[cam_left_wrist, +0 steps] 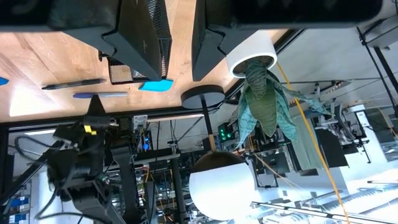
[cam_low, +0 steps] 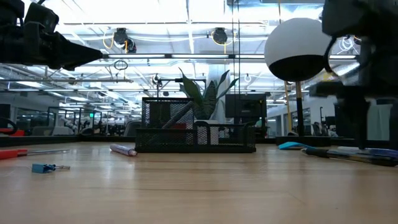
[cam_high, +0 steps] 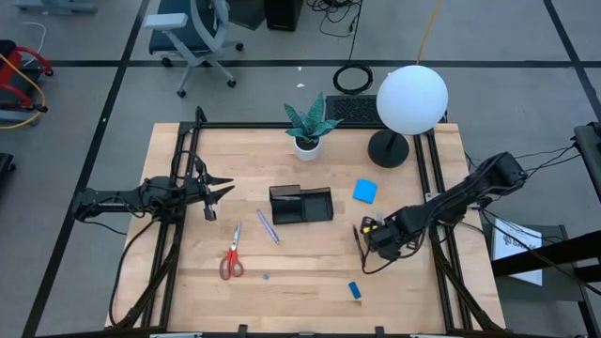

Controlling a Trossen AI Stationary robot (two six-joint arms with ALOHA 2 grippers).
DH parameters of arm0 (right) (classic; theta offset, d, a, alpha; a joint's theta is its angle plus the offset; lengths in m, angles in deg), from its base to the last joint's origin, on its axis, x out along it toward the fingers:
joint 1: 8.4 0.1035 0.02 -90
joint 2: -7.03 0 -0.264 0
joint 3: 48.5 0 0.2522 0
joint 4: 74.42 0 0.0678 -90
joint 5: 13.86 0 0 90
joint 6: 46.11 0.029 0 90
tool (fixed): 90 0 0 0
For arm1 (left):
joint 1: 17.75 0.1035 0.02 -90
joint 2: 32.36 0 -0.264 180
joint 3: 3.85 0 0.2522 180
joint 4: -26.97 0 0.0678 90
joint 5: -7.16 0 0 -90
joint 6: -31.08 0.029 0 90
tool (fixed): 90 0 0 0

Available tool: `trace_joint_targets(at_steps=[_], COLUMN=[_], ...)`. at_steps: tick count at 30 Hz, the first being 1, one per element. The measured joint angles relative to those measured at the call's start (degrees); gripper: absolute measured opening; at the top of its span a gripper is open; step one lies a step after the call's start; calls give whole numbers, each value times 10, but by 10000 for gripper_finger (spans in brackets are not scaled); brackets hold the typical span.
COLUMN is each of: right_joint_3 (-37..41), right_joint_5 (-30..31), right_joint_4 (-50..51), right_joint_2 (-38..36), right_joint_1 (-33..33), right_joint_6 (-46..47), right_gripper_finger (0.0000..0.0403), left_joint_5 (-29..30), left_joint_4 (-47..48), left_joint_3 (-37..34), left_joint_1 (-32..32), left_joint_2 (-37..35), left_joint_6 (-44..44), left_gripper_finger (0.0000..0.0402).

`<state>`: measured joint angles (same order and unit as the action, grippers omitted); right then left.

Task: Pick and place office supplies into organizer
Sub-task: Put the purple pen into the top left section of the desk organizer

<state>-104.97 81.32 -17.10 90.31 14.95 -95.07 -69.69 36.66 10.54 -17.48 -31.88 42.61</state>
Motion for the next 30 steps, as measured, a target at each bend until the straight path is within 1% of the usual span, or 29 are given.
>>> trace_joint_targets(at_steps=[5, 8, 11, 16, 18, 30], right_joint_3=[16, 17, 18, 18, 18, 11], right_joint_5=[-16, -20, -23, -27, -27, -35], right_joint_4=[-31, -34, -32, -26, -27, -27], right_joint_2=[1, 1, 2, 2, 2, 3], right_joint_1=[0, 0, 0, 0, 0, 0], right_joint_6=[1, 12, 16, 31, 35, 104], right_gripper_finger=[158, 141, 114, 49, 30, 29], left_joint_5=[0, 0, 0, 0, 0, 0], left_joint_4=[0, 0, 0, 0, 0, 0], left_joint_3=[0, 0, 0, 0, 0, 0], left_joint_1=[0, 0, 0, 0, 0, 0], left_joint_2=[0, 0, 0, 0, 0, 0], left_joint_6=[0, 0, 0, 0, 0, 0], left_gripper_finger=[97, 97, 97, 97, 97, 97])
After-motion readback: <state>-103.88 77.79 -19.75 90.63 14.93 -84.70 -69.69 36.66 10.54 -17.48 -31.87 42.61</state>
